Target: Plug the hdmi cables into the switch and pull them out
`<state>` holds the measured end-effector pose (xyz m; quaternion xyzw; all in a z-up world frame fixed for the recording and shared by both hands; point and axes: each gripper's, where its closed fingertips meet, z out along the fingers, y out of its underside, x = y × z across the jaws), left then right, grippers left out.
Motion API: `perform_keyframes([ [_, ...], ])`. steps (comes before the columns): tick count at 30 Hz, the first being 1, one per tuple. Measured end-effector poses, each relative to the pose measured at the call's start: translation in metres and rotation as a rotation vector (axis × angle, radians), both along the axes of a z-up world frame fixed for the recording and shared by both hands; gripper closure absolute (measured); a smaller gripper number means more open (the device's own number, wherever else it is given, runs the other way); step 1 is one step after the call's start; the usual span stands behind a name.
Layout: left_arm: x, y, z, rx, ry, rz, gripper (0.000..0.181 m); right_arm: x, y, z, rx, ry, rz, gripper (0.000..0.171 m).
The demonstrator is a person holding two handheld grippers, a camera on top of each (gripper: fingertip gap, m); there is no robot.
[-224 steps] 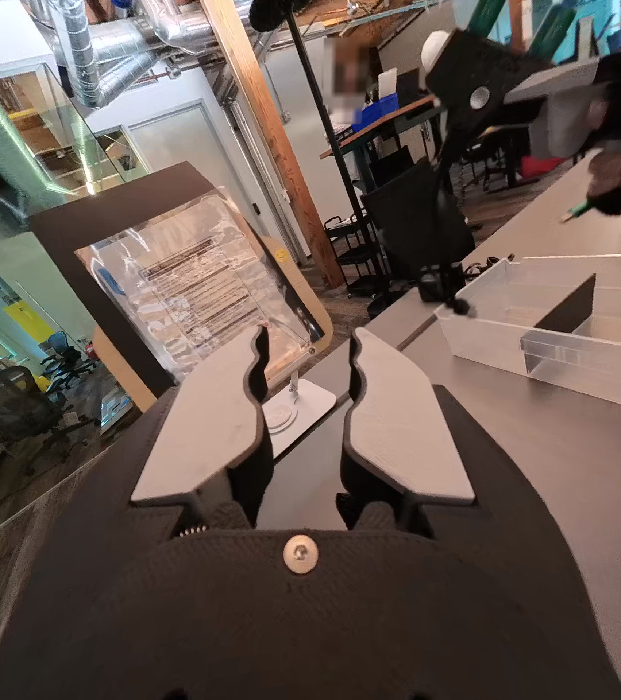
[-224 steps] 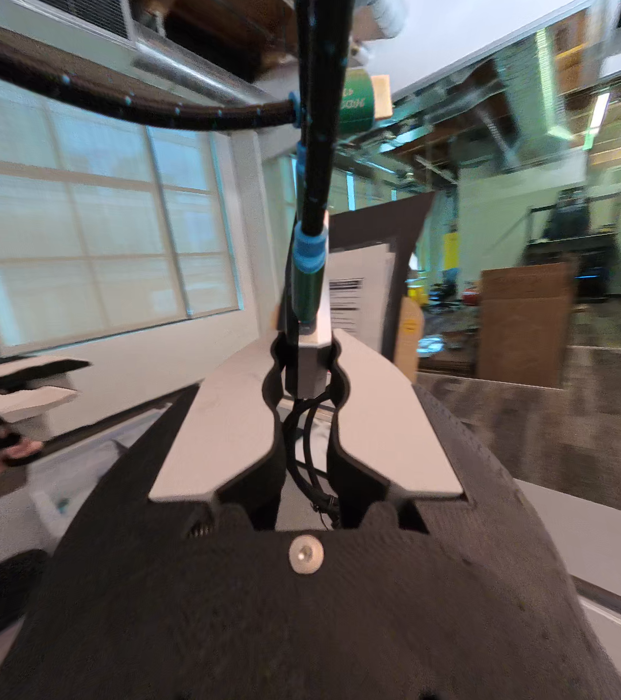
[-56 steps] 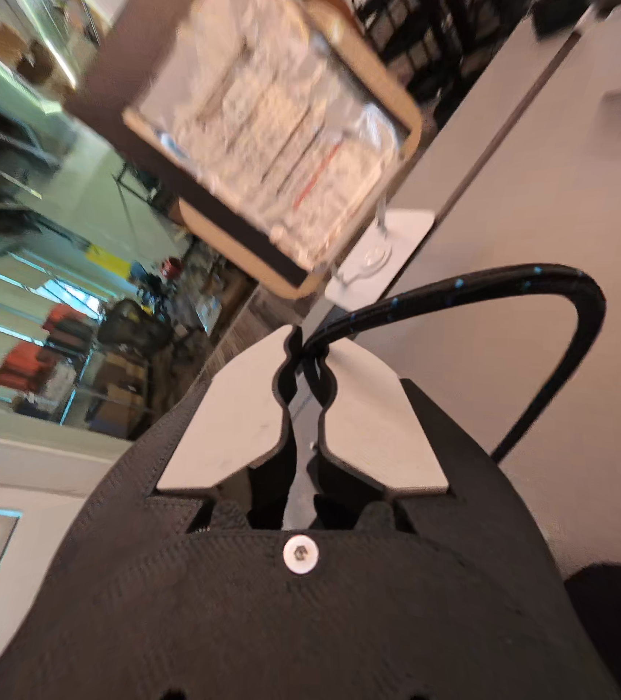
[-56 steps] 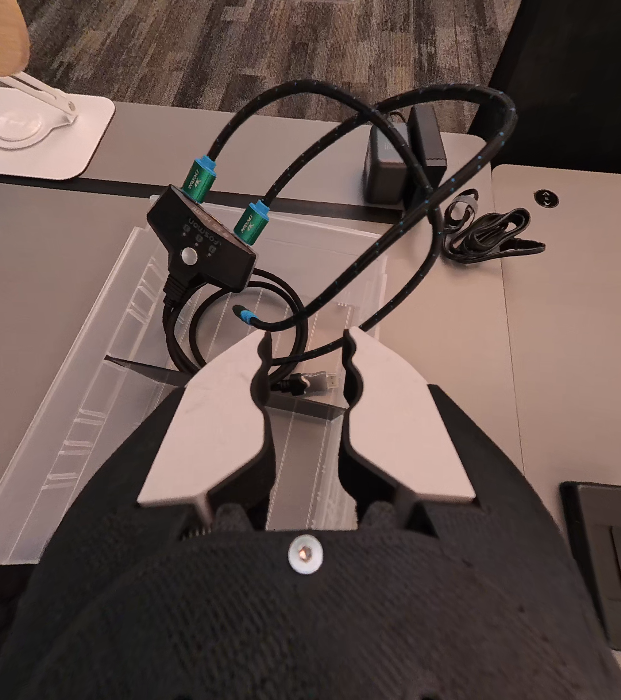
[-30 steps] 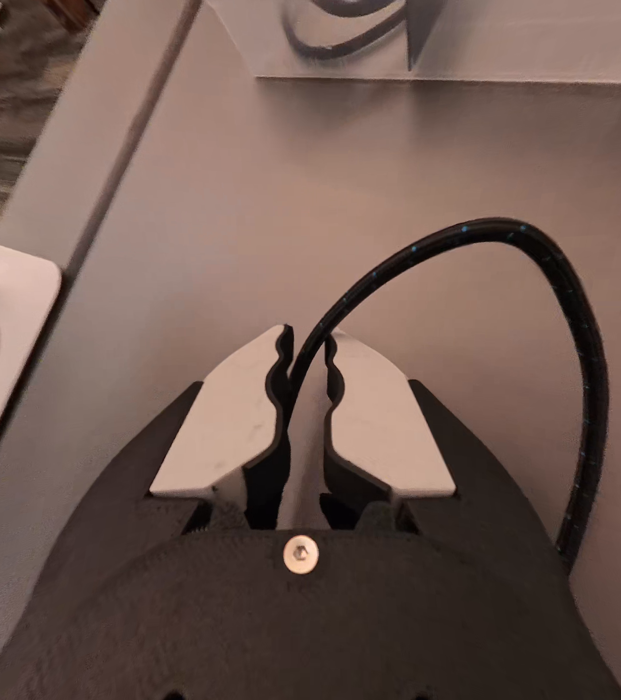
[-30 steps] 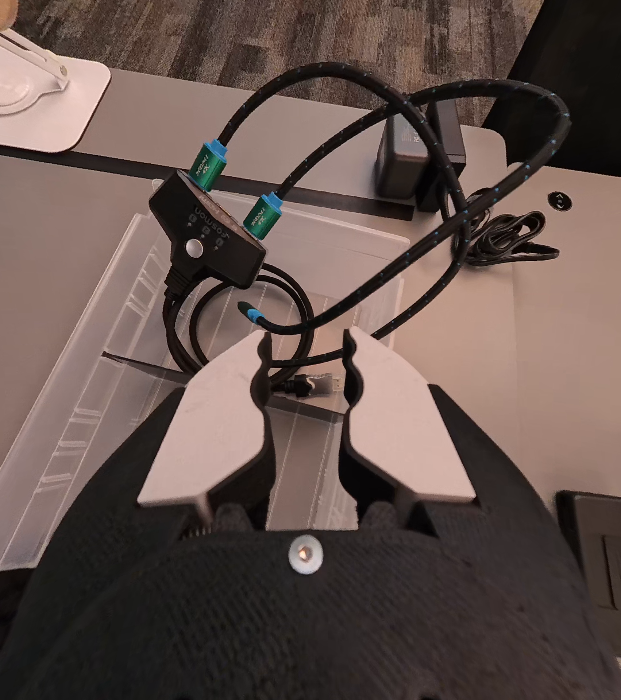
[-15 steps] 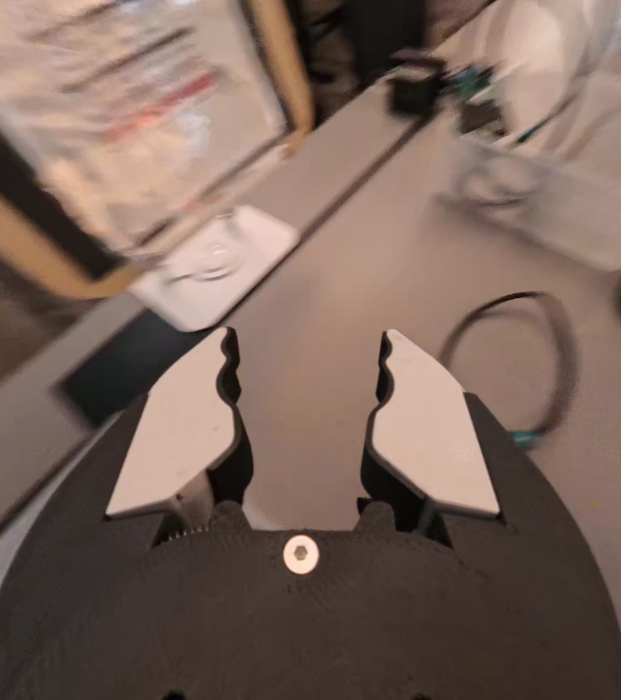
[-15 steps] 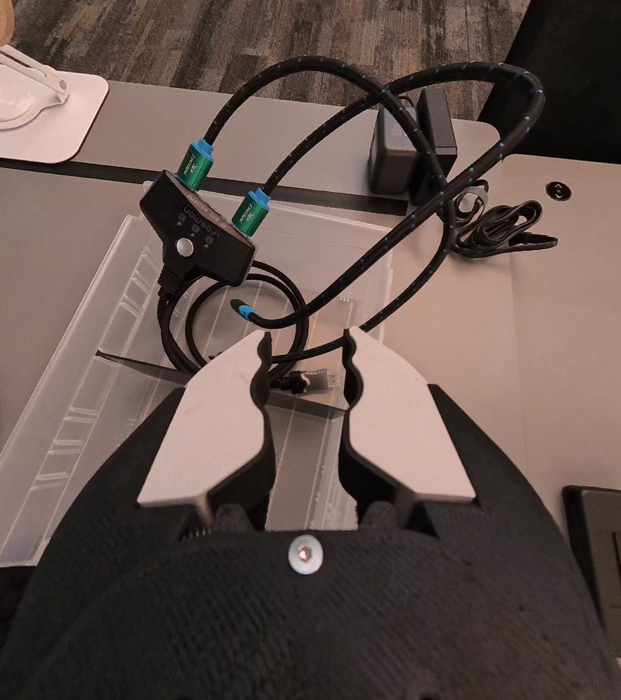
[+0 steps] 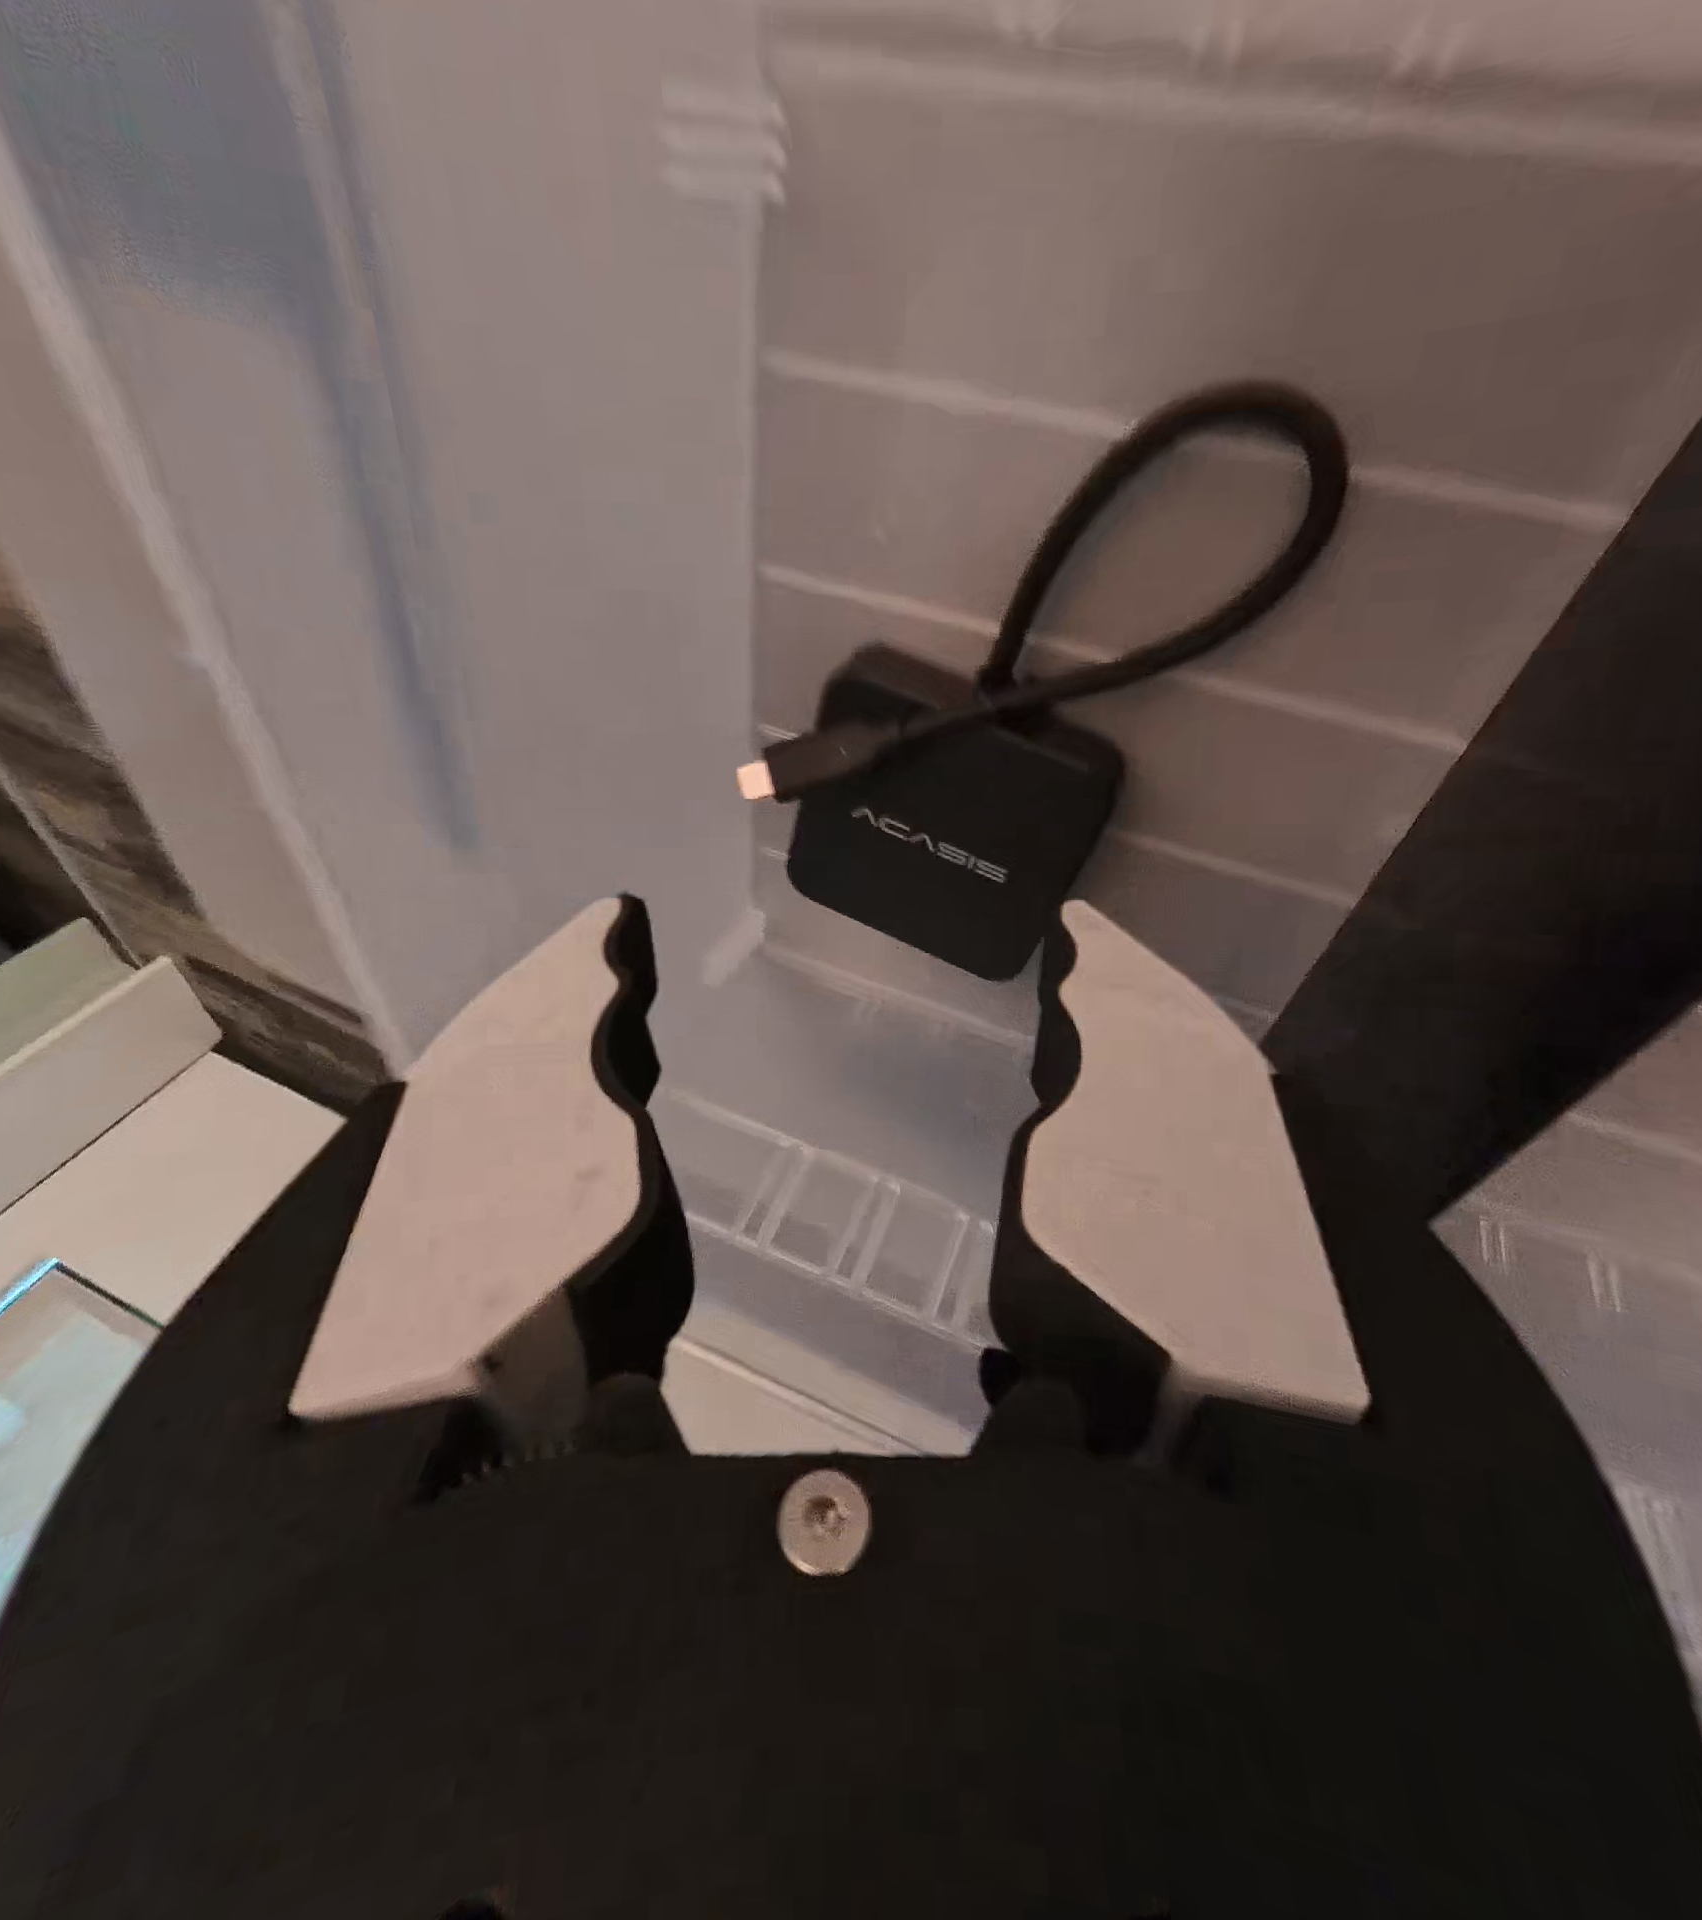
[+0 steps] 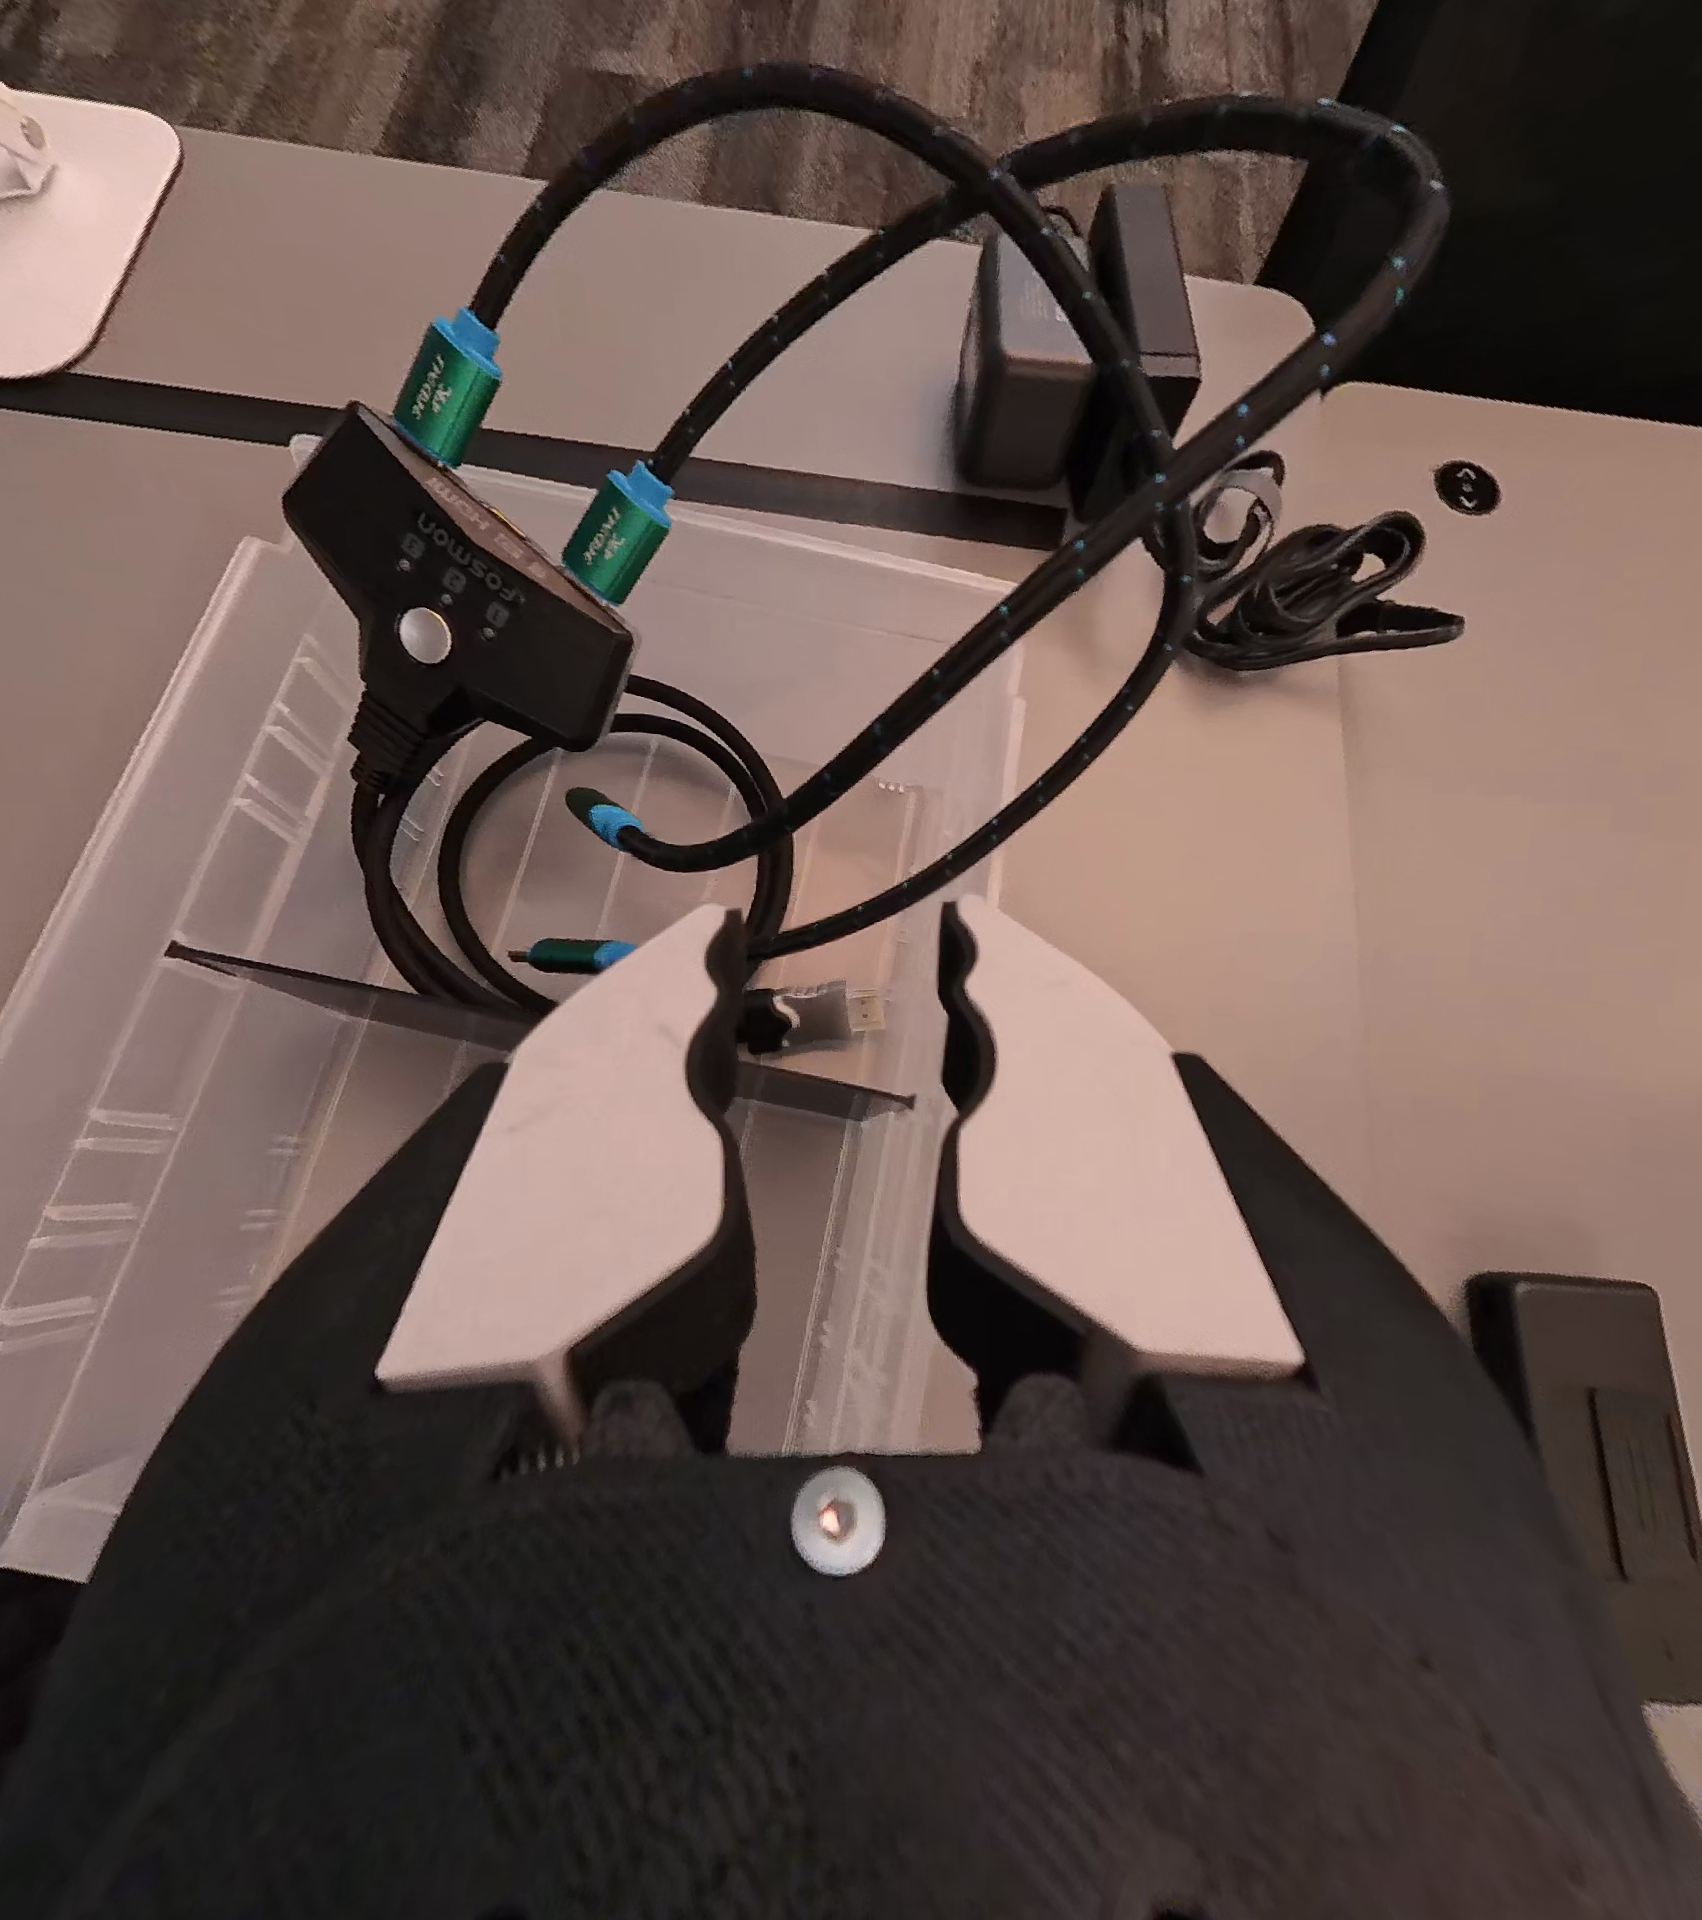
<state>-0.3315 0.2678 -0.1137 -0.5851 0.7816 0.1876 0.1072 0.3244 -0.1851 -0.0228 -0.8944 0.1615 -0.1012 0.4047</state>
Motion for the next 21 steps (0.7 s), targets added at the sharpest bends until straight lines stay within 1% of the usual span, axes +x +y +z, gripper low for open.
perform_keyframes([
  [2,-0.010,0.003,-0.009,-0.024,0.110,-0.018,0.106,0.002,-0.002,-0.001,-0.013,-0.007,-0.012,0.135],
  [5,-0.013,0.004,-0.021,-0.072,0.187,-0.057,0.103,0.004,-0.004,-0.001,-0.034,-0.022,-0.026,0.135],
  [8,-0.014,0.006,-0.030,-0.096,0.216,-0.110,0.104,0.005,-0.004,-0.003,-0.062,-0.039,-0.033,0.135],
  [11,-0.022,0.010,-0.038,-0.090,0.282,-0.170,0.105,0.005,-0.001,-0.005,-0.099,-0.061,-0.030,0.135],
  [13,-0.026,0.011,-0.041,-0.079,0.319,-0.216,0.110,0.004,0.002,-0.007,-0.124,-0.072,-0.021,0.135],
  [16,-0.024,0.012,-0.042,-0.089,0.313,-0.225,0.112,0.002,0.006,-0.010,-0.160,-0.095,-0.002,0.135],
  [17,-0.023,0.013,-0.042,-0.088,0.314,-0.237,0.109,0.001,0.008,-0.012,-0.171,-0.098,0.004,0.135],
  [21,-0.024,0.013,-0.043,-0.110,0.353,-0.247,0.109,-0.001,0.010,-0.018,-0.214,-0.105,0.019,0.135],
])
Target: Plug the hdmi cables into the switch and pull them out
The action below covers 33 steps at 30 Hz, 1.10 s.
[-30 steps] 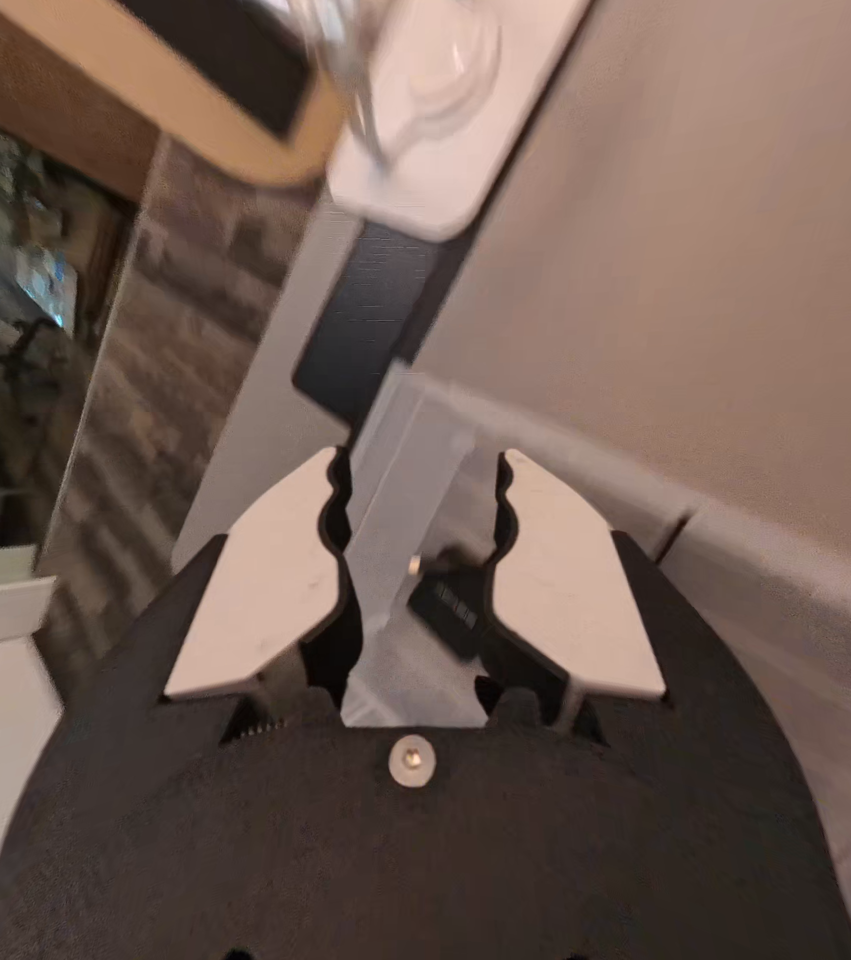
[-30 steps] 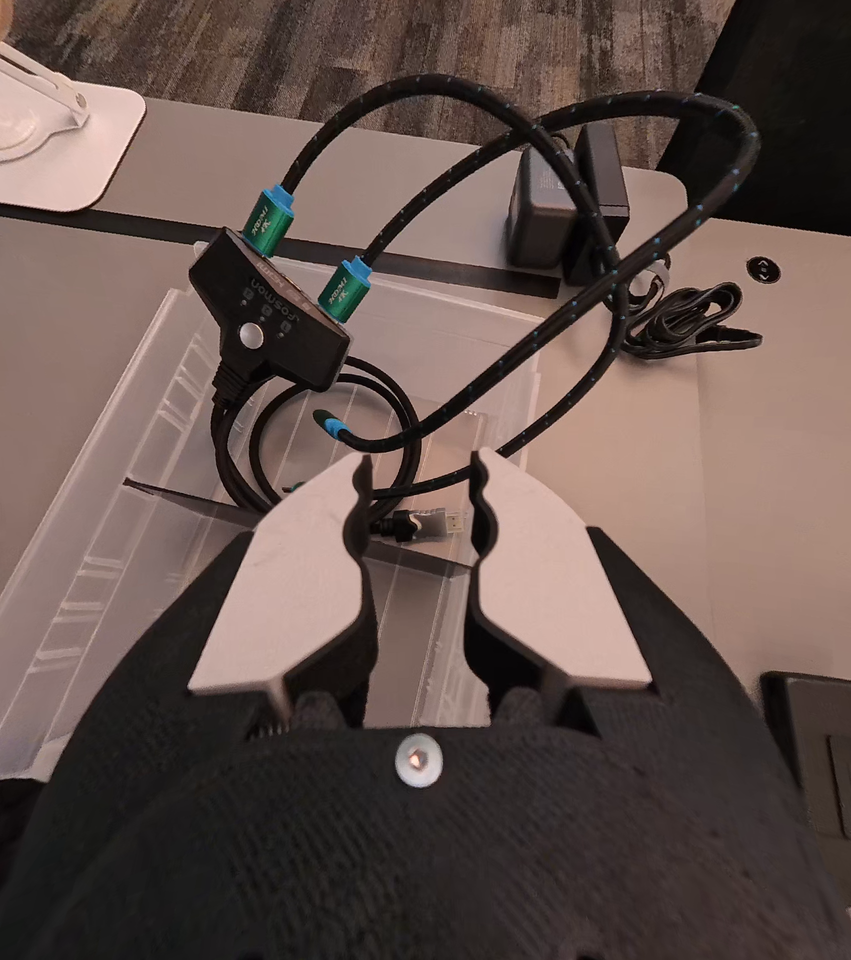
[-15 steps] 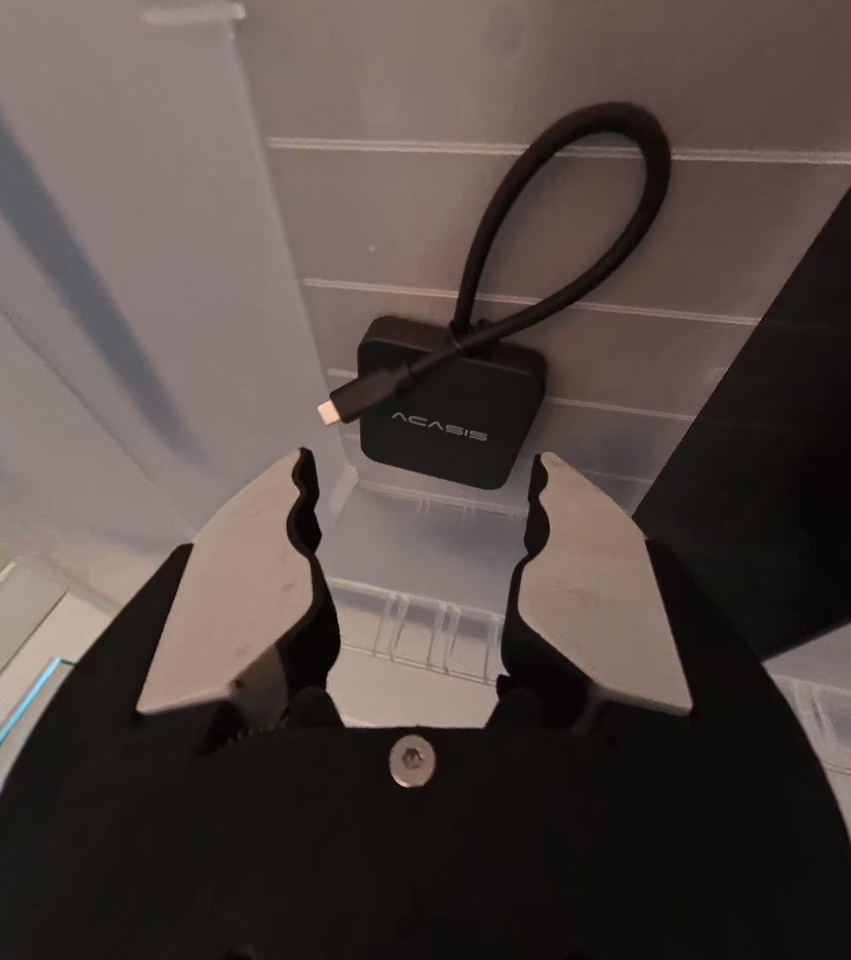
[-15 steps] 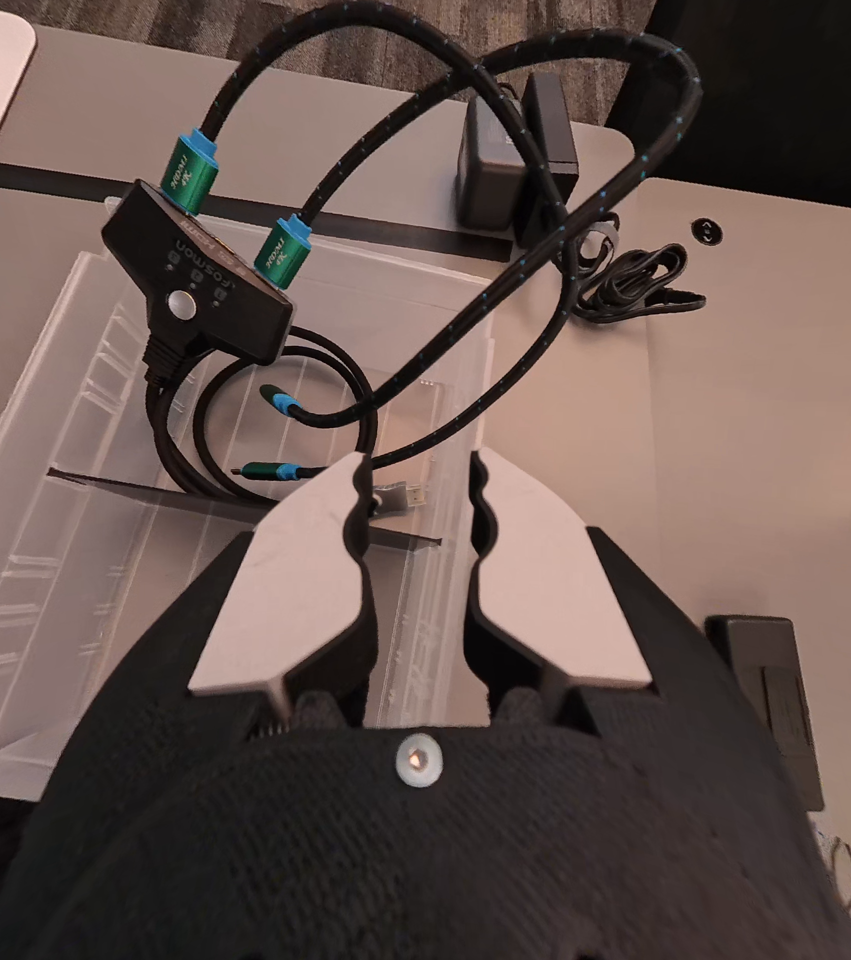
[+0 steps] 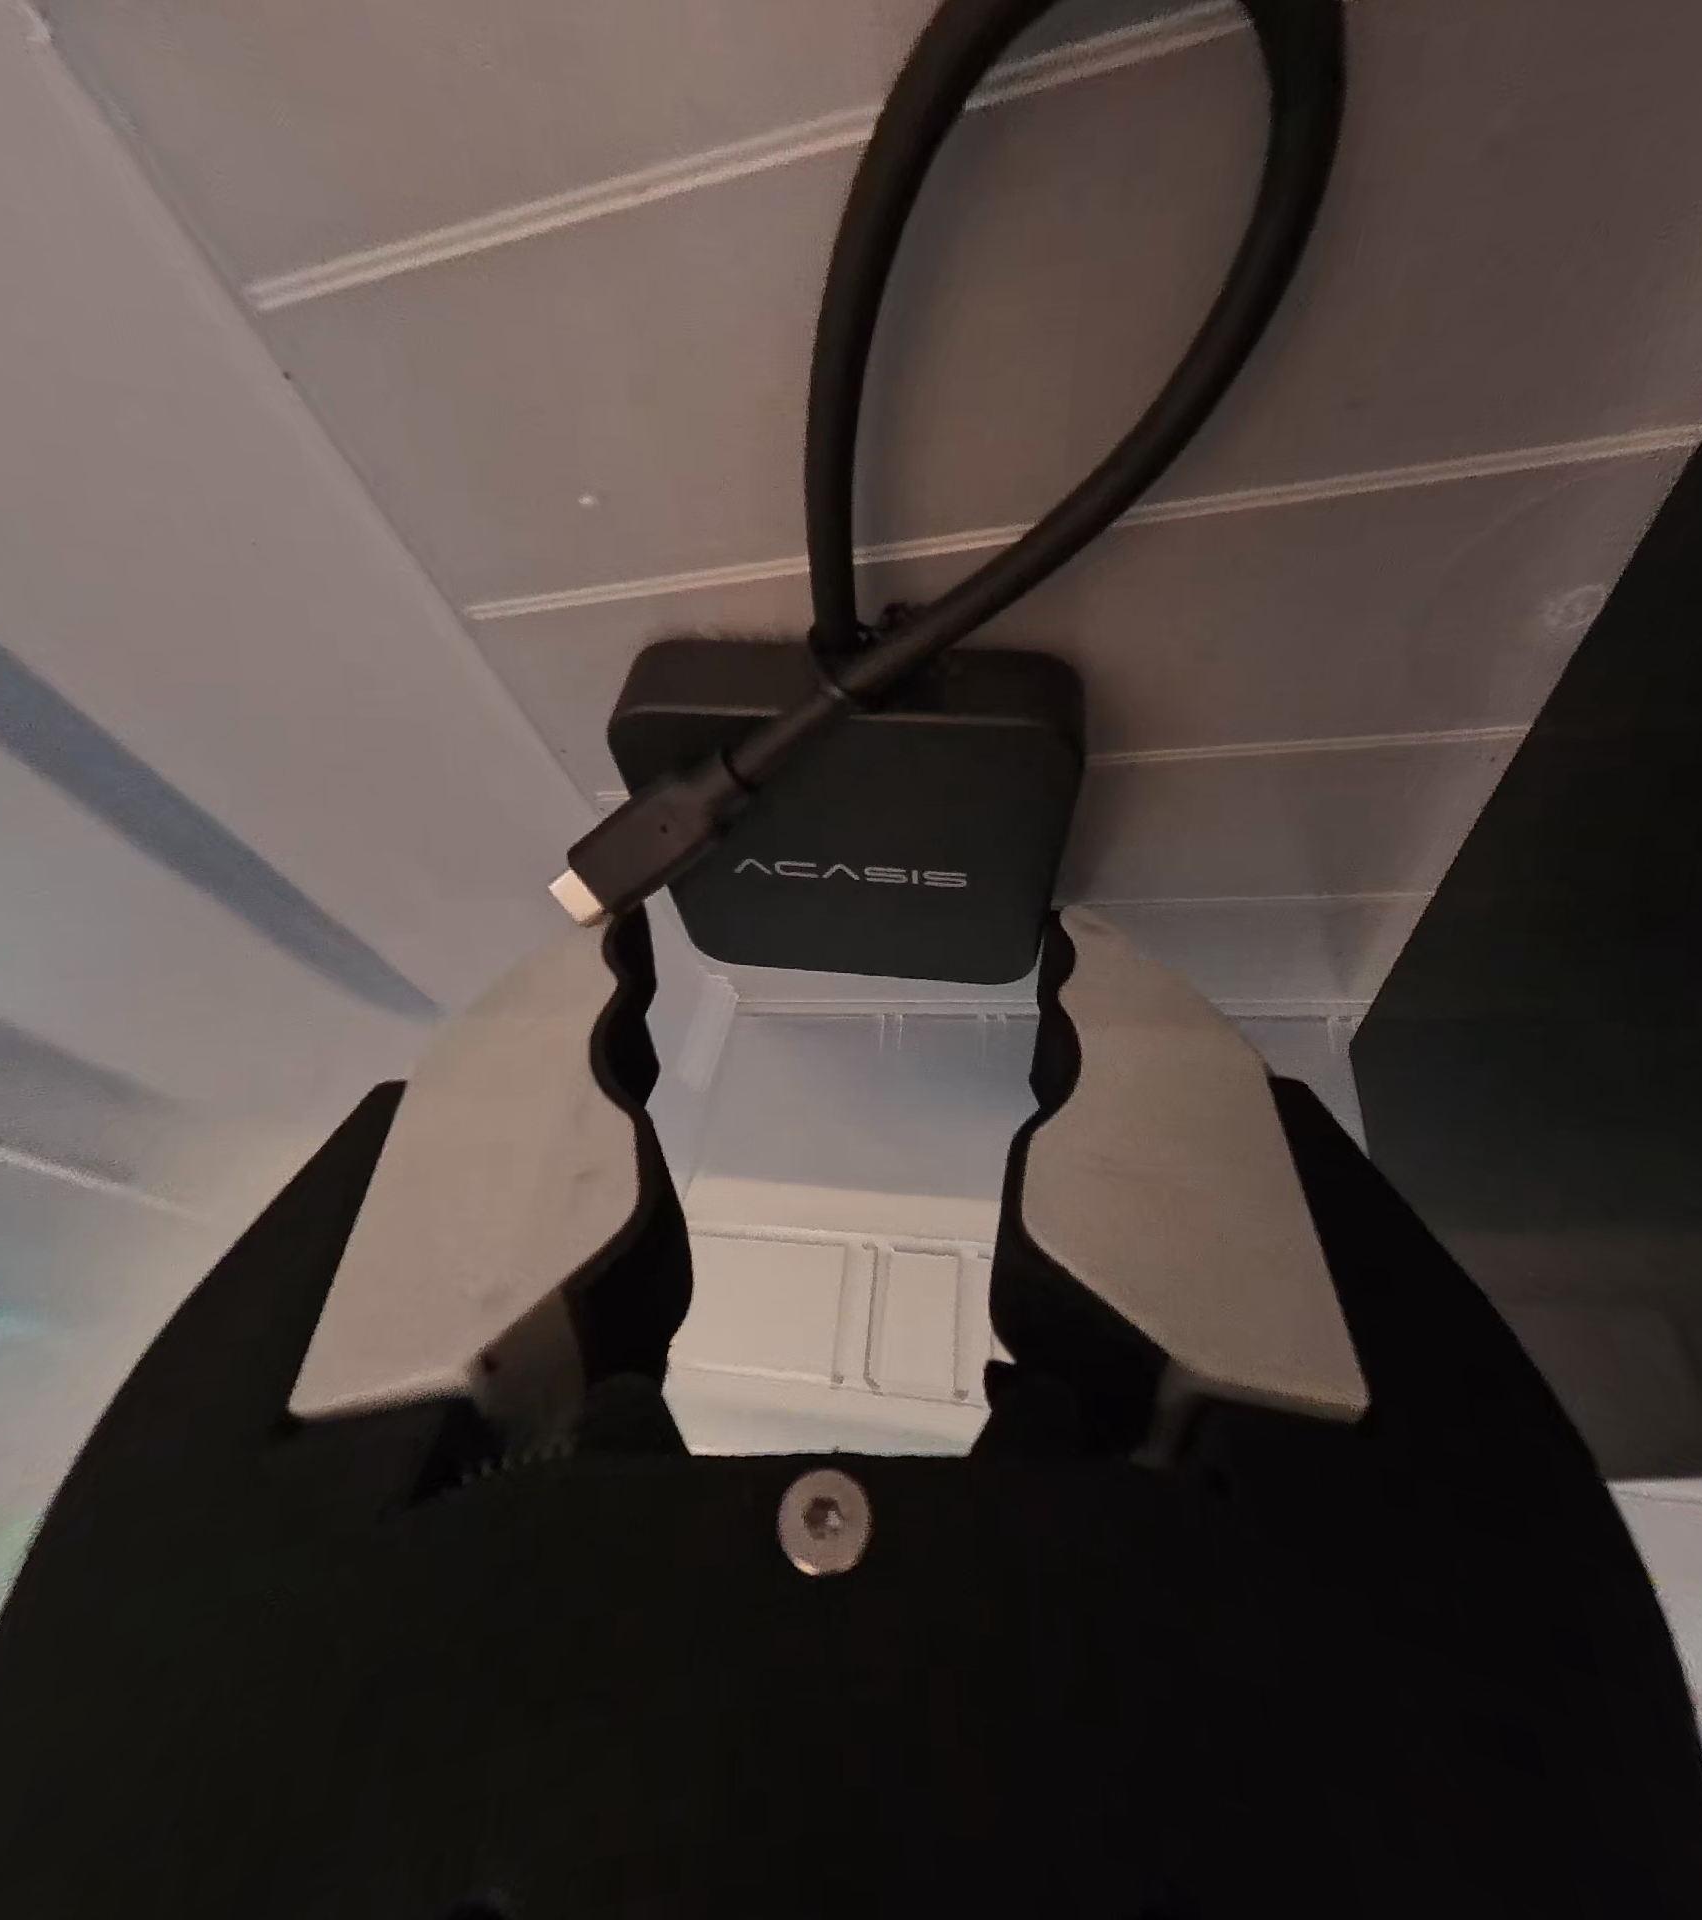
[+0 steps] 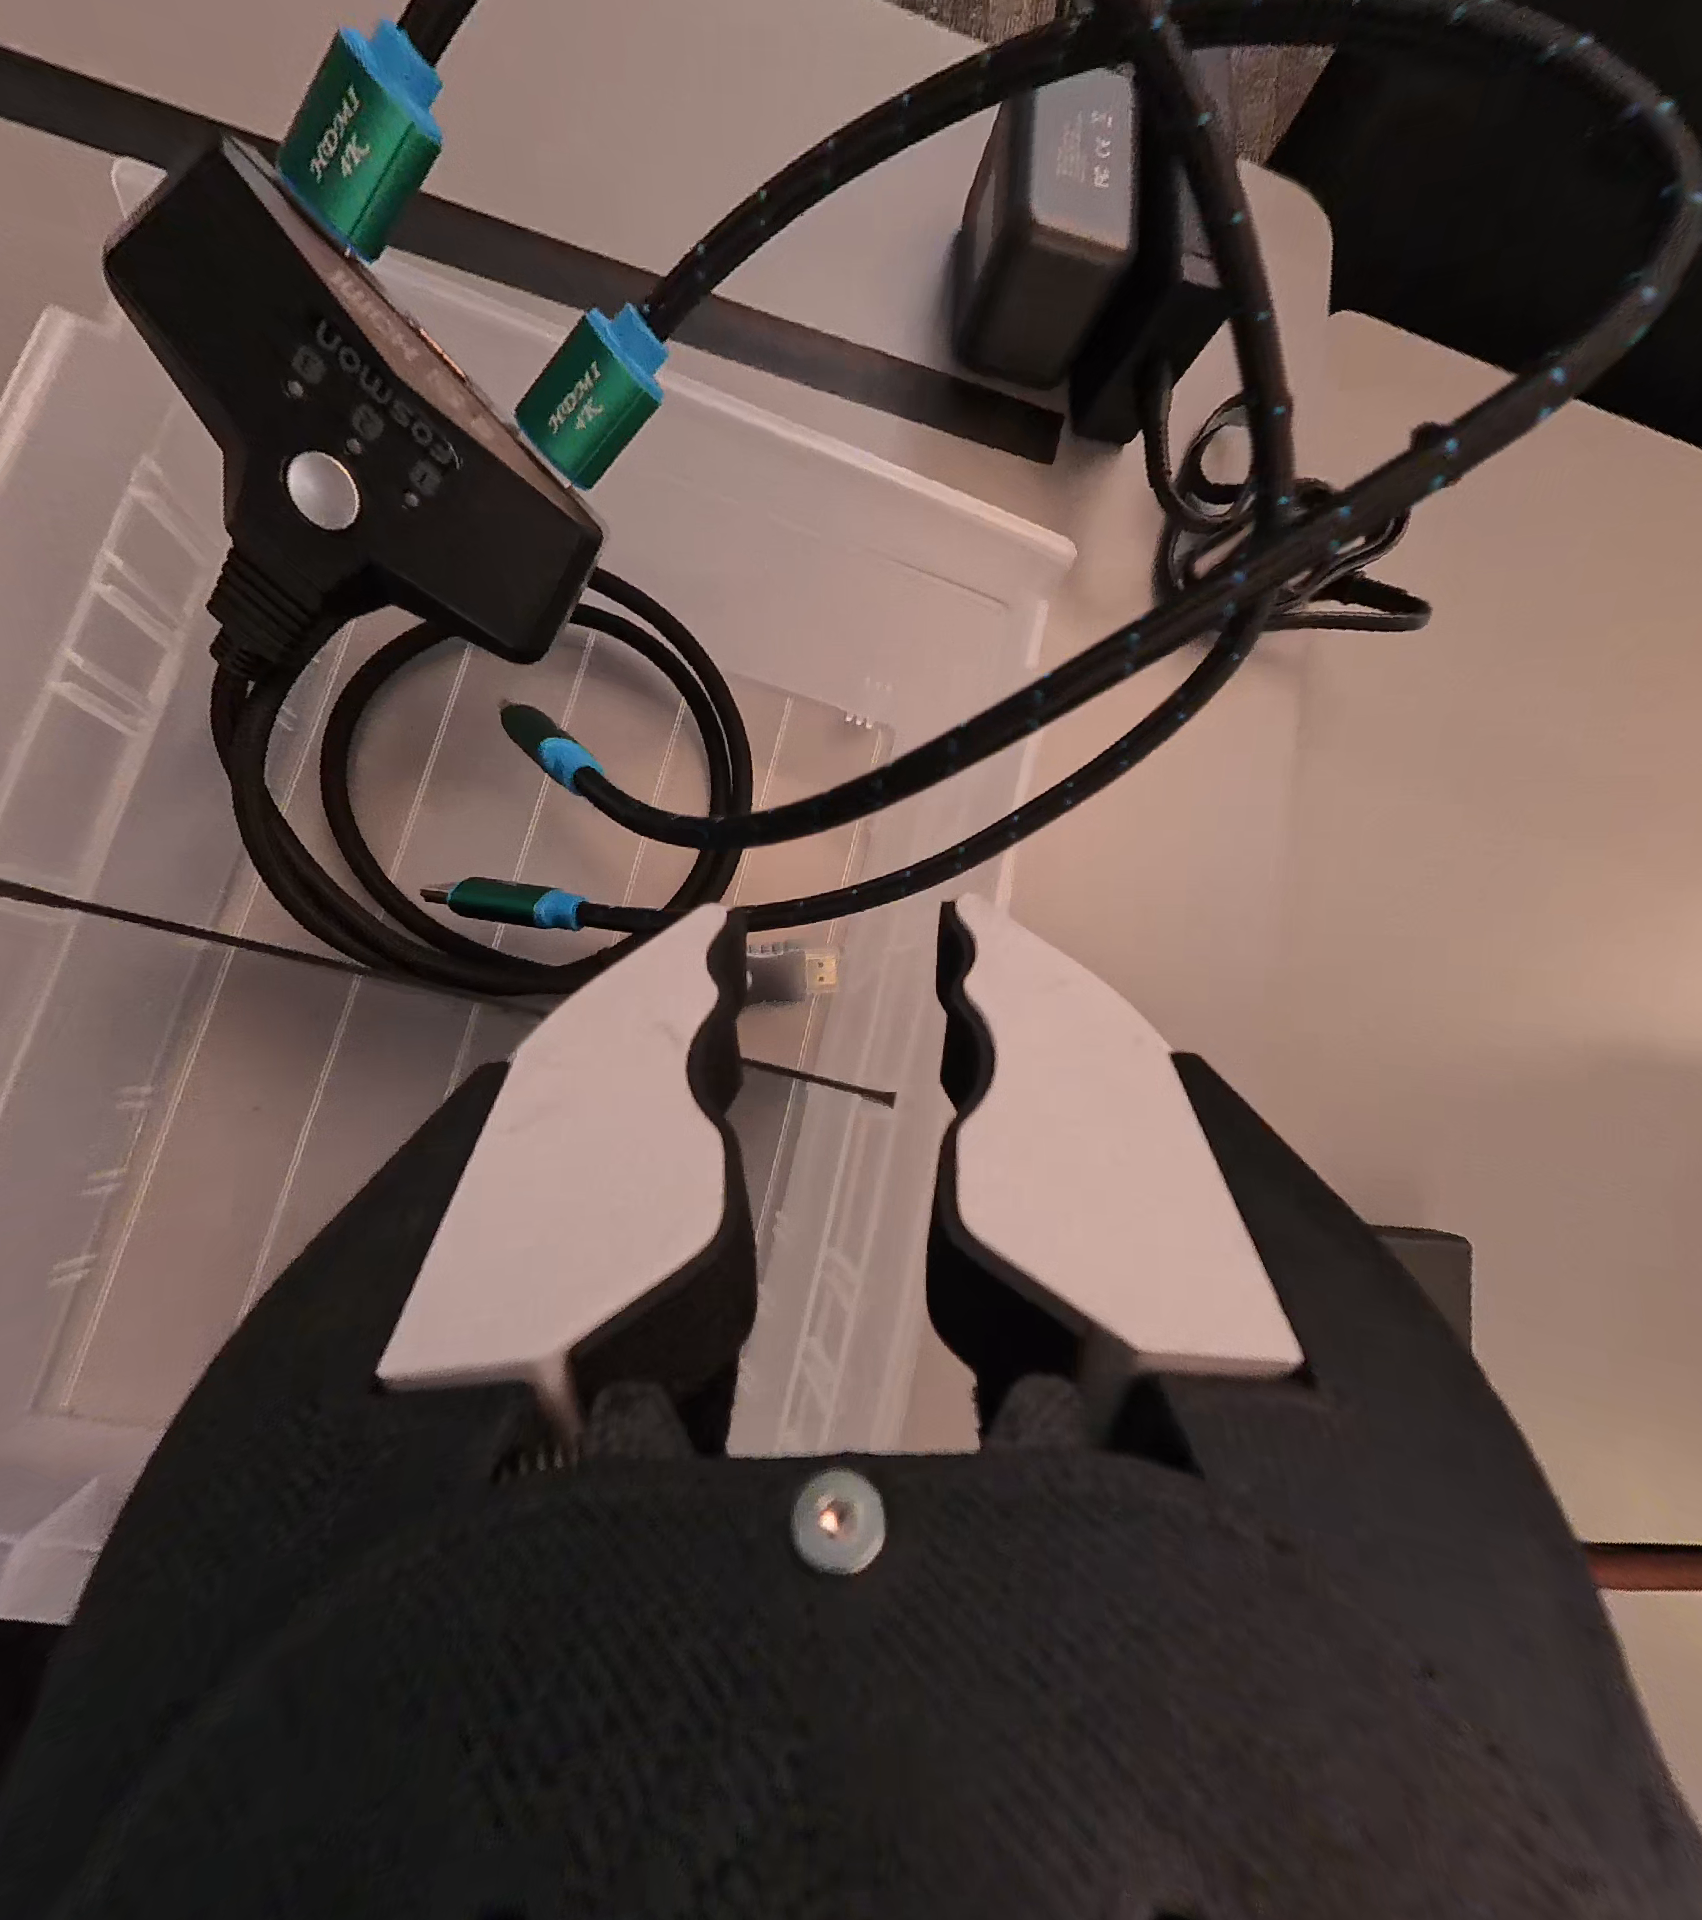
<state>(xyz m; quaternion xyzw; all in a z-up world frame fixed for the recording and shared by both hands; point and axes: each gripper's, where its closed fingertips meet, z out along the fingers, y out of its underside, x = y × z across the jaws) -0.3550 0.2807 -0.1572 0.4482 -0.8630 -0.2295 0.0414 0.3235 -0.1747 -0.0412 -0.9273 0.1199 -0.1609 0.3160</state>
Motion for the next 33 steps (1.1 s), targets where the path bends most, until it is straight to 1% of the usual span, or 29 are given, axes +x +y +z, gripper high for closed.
perform_keyframes([
  [4,-0.005,-0.001,-0.002,-0.015,0.050,0.021,0.114,-0.001,-0.001,-0.008,-0.042,0.002,0.014,0.136],
  [8,-0.006,0.001,-0.002,-0.002,0.060,0.026,0.115,-0.003,0.001,-0.010,-0.024,0.024,0.031,0.139],
  [11,-0.010,0.002,0.000,0.030,0.071,0.069,0.115,0.000,-0.001,-0.011,-0.019,0.027,0.026,0.140],
  [13,-0.014,0.006,0.004,0.090,0.088,0.087,0.115,0.001,-0.002,-0.012,-0.011,0.039,0.027,0.140],
  [17,-0.026,0.012,0.028,0.199,0.156,0.132,0.115,0.003,-0.003,-0.014,0.001,0.053,0.030,0.140],
  [22,-0.026,0.012,0.083,0.333,0.188,0.116,0.115,0.001,-0.002,-0.010,0.022,0.053,0.044,0.140],
  [25,-0.015,0.003,0.117,0.364,0.117,0.156,0.115,-0.001,-0.001,-0.003,0.047,0.044,0.055,0.141],
  [27,-0.002,-0.006,0.137,0.355,0.031,0.210,0.115,-0.004,0.000,0.003,0.068,0.037,0.064,0.141],
  [30,0.028,-0.032,0.157,0.250,-0.157,0.326,0.115,-0.009,0.003,0.012,0.102,0.025,0.085,0.141],
  [33,0.064,-0.070,0.165,0.095,-0.309,0.390,0.115,-0.017,0.008,0.019,0.128,0.019,0.116,0.141],
])
